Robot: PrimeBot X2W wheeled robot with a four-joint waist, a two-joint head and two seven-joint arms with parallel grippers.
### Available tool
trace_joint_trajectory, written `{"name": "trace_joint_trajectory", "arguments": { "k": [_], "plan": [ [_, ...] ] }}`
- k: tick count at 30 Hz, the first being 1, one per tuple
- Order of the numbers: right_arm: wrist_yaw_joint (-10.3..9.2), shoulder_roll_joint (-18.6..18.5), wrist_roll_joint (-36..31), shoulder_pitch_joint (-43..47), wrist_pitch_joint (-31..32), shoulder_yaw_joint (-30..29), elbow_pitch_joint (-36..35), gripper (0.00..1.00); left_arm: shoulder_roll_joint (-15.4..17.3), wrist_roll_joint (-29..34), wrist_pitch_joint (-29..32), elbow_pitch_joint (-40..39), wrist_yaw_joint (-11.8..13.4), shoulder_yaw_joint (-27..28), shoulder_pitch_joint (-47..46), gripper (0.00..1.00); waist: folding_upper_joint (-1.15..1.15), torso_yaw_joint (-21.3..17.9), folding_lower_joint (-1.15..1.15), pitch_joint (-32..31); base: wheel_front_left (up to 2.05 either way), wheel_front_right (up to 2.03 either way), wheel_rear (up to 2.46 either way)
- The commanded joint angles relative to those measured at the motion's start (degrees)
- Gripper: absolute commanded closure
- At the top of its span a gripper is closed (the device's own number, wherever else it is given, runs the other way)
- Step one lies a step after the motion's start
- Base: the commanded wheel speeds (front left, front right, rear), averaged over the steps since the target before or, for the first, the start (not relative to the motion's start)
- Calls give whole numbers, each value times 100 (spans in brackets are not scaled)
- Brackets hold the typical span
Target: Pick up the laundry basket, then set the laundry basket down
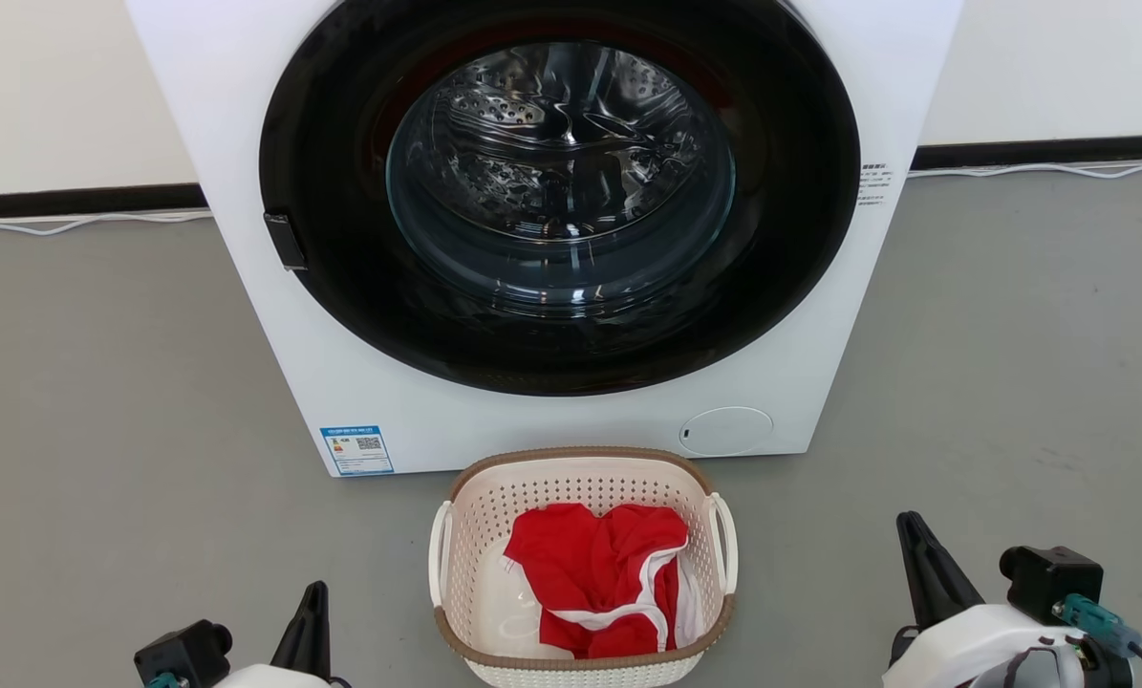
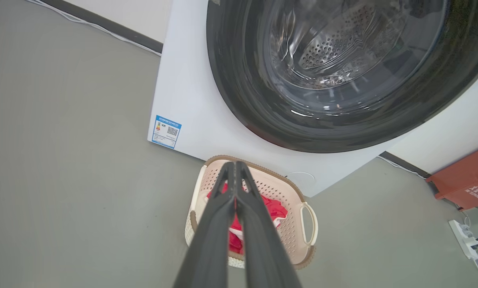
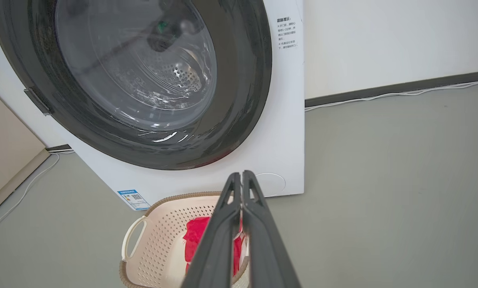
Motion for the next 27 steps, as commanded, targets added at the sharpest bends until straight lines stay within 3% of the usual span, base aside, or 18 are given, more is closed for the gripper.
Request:
{"name": "trace_joint_trajectory", "arguments": {
  "k": [1, 27],
  "plan": [
    [4, -22, 203, -195, 30, -17, -177, 100, 43, -148, 24, -171, -54, 80, -229, 100, 0, 3, -1, 1, 0, 0, 0],
    [10, -28, 2230, -266, 238, -64, -222, 100, -3, -1636, 389, -303, -204, 306, -362, 100, 0, 54, -1, 26, 0, 0, 0]
  ]
}}
